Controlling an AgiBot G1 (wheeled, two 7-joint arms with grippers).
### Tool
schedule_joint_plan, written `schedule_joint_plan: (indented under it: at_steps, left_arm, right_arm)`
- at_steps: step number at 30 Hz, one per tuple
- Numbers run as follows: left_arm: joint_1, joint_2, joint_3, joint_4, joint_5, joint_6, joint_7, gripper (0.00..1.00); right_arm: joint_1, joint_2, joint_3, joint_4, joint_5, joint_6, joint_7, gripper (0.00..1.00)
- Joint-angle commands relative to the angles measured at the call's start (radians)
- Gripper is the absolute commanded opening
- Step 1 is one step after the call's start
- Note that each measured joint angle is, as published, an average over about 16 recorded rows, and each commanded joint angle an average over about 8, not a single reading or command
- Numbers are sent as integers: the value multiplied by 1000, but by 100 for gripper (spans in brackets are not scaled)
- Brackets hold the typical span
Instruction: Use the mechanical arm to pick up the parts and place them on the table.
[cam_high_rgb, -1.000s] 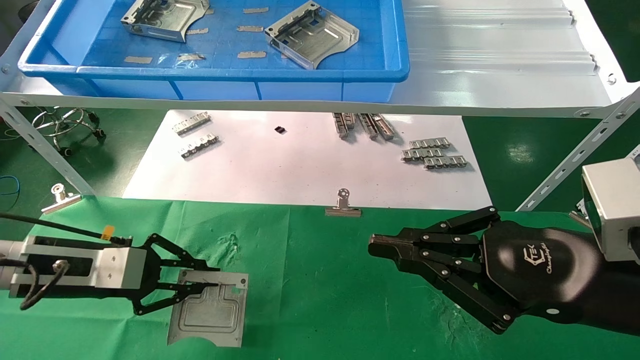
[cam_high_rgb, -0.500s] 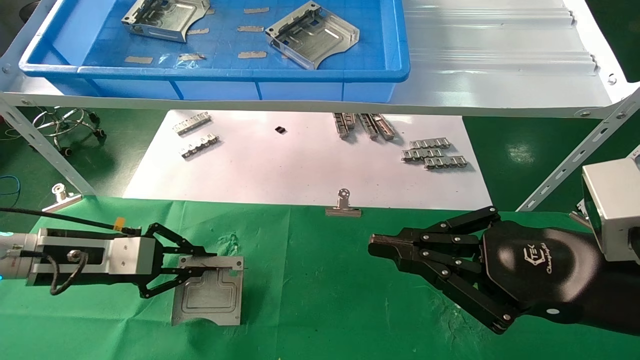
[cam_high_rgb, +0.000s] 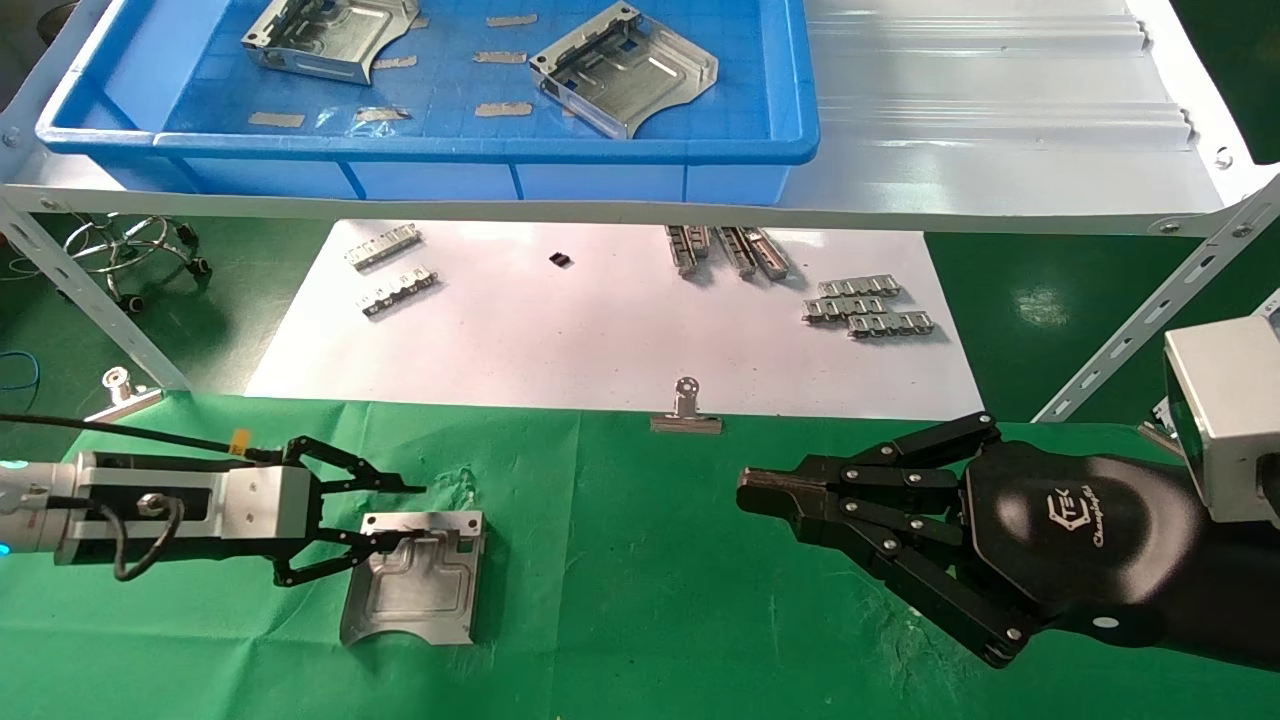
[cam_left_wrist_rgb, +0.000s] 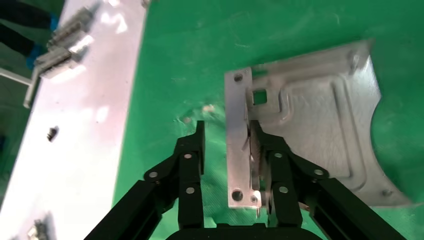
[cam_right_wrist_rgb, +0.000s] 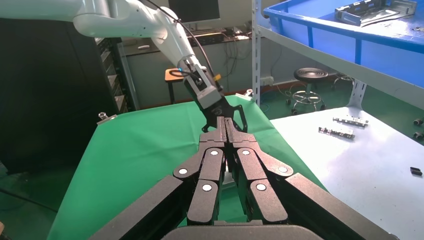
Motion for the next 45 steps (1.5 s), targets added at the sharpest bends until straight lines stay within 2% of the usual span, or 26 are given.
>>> schedule_joint_plan:
  at_steps: [1,2,3,9,10,45]
  left_arm:
    - [-6,-1,-8,13,-10,21,8,100]
    - [-8,-6,-11,7,-18,35,-6,100]
    - [-8,-11,-13,-2,-26,47,-26,100]
    - [15,-48,-18,-97,-81,74,-198,100]
    - [20,-52,-23,-111,-87,74,-221,100]
    - [347,-199,-387,-722,-232,9,-726,100]
  right_arm:
    - [0,0,0,0,0,0,0,0]
    - [0,0,0,0,0,0,0,3]
    - [0,0,0,0,0,0,0,14]
    - [0,0,0,0,0,0,0,89]
    - [0,0,0,0,0,0,0,98]
    - [0,0,0,0,0,0,0,100]
